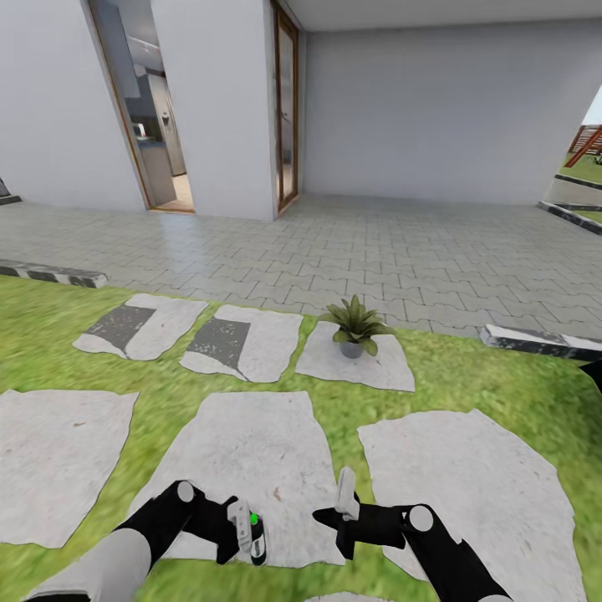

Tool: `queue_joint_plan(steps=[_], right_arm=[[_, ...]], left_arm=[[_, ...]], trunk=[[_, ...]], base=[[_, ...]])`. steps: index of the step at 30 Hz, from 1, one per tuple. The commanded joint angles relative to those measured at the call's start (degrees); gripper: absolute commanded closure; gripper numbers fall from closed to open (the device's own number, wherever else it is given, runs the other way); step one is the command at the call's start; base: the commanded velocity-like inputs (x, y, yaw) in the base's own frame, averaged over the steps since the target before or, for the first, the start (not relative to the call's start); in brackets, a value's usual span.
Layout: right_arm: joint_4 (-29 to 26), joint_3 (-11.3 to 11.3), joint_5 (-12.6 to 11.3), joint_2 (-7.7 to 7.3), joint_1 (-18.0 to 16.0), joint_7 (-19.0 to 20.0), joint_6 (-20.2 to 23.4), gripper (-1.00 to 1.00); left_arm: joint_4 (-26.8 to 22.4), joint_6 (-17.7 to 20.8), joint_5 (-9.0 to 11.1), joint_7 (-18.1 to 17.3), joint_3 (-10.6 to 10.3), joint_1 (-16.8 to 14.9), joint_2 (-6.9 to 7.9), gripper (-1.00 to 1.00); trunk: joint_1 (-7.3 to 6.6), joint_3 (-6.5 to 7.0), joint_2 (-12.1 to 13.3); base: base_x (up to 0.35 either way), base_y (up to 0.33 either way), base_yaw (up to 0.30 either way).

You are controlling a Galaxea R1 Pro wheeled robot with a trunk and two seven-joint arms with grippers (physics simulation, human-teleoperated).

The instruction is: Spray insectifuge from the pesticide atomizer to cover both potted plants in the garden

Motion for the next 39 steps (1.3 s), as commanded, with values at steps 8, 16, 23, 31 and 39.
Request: queue_joint_plan(steps=[8,16,23,31,39], right_arm=[[0.0,0.0,0.5,-0.3,0.0,-0.1,-0.3,-1.0],[8.8,-0.7,0.2,-3.59,0.0,-12.4,-0.4,-1.0],[26.5,-0.7,-0.3,-6.73,0.1,-38.7,-3.6,-1.0],[35.4,-0.7,-12.0,-6.21,0.3,-62.5,-9.2,-1.0],[35.5,-0.6,-24.0,-6.55,0.4,-64.2,-9.9,-1.0]], left_arm=[[0.0,-0.7,-0.3,0.3,0.3,0.0,5.95,1.0],[1.4,0.1,2.1,12.3,2.2,0.1,5.37,1.0],[5.3,1.1,15.3,25.2,4.5,0.1,4.65,1.0],[6.1,13.0,26.5,36.5,4.8,0.1,4.47,1.0],[5.0,21.9,28.5,38.5,4.2,-0.4,2.3,1.0]], trunk=[[-0.01,-0.05,0.0],[-0.01,-0.05,0.0],[-0.01,-0.05,0.0],[-0.01,-0.05,0.0],[-0.01,-0.05,0.0]], base=[[0.0,0.0,0.0],[0.0,0.0,0.0],[0.0,0.0,0.0],[0.0,0.0,0.0],[0.0,0.0,0.0]])
